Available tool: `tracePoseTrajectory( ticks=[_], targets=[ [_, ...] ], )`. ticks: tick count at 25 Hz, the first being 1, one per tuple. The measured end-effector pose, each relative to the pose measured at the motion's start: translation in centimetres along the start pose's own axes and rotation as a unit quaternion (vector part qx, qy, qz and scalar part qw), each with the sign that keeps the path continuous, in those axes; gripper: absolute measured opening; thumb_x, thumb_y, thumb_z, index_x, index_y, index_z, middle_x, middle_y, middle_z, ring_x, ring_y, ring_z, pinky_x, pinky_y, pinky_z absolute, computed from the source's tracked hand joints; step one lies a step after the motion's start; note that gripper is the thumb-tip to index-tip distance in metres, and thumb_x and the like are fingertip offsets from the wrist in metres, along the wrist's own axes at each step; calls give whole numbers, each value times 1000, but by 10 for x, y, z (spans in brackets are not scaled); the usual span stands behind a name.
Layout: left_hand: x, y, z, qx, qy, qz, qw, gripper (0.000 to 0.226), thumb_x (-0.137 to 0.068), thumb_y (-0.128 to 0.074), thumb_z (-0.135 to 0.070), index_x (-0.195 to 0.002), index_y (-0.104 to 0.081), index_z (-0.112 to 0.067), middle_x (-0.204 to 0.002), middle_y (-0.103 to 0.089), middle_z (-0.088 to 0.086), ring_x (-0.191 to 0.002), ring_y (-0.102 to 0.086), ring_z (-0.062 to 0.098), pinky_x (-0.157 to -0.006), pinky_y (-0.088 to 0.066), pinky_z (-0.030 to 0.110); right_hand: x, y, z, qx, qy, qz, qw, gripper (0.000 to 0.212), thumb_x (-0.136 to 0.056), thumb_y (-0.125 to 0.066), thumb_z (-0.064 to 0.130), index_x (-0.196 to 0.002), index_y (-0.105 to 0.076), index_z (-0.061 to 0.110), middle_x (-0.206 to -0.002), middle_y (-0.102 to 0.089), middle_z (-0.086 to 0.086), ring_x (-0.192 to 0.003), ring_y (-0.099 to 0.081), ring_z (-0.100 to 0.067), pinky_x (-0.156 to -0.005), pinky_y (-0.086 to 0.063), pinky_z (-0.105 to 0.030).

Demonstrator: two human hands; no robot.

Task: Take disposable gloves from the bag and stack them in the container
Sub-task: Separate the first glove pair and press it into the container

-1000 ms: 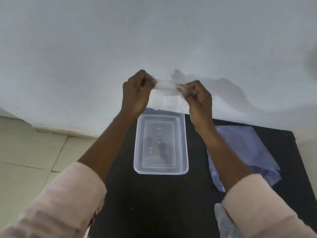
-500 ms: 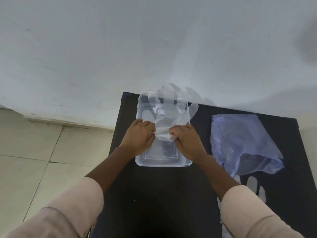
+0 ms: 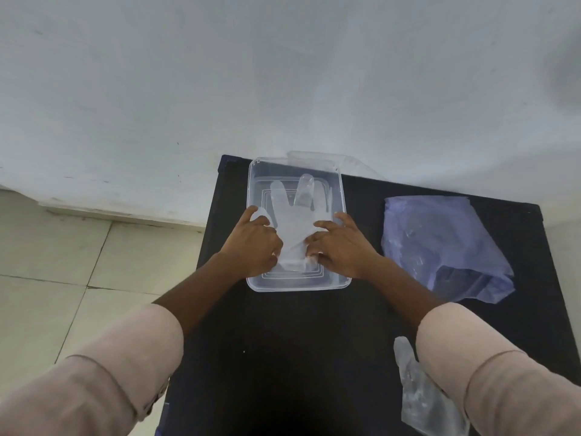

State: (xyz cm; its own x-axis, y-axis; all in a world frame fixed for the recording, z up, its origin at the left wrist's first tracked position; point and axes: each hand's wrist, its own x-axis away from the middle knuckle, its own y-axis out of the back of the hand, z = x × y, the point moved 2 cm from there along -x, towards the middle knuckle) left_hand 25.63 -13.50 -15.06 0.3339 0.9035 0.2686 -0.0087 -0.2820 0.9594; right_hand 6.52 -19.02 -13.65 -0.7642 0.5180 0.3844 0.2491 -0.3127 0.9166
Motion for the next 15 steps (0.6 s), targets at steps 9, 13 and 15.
tracePoseTrajectory(
  ticks=[9,13,15],
  targets=[
    [5,6,-2,-24,-38,118,992,49,-90,-49,-56,-126,-61,-27,-144,-54,-4,-141,-33,22,-116,-3,56,-1,8,-4,77,52,148,985,27,-88,-64,23,-113,-68,33,-155,-37,3,-149,-10,-27,-116,6,-55],
    [4,8,-8,-25,-20,158,987,51,-89,-49,-58,-127,-62,-26,-148,-49,-3,-144,-27,24,-116,-1,56,8,10,1,158,55,132,977,36,-90,-63,25,-125,-61,29,-159,-29,-3,-149,-5,-31,-116,5,-56],
    [5,13,-14,-12,-2,170,985,47,-90,-51,-55,-124,-65,-26,-147,-49,-1,-144,-27,25,-116,-3,57,18,15,2,188,47,118,974,45,-90,-62,26,-134,-54,28,-160,-27,-5,-149,-5,-32,-116,3,-57]
  ],
)
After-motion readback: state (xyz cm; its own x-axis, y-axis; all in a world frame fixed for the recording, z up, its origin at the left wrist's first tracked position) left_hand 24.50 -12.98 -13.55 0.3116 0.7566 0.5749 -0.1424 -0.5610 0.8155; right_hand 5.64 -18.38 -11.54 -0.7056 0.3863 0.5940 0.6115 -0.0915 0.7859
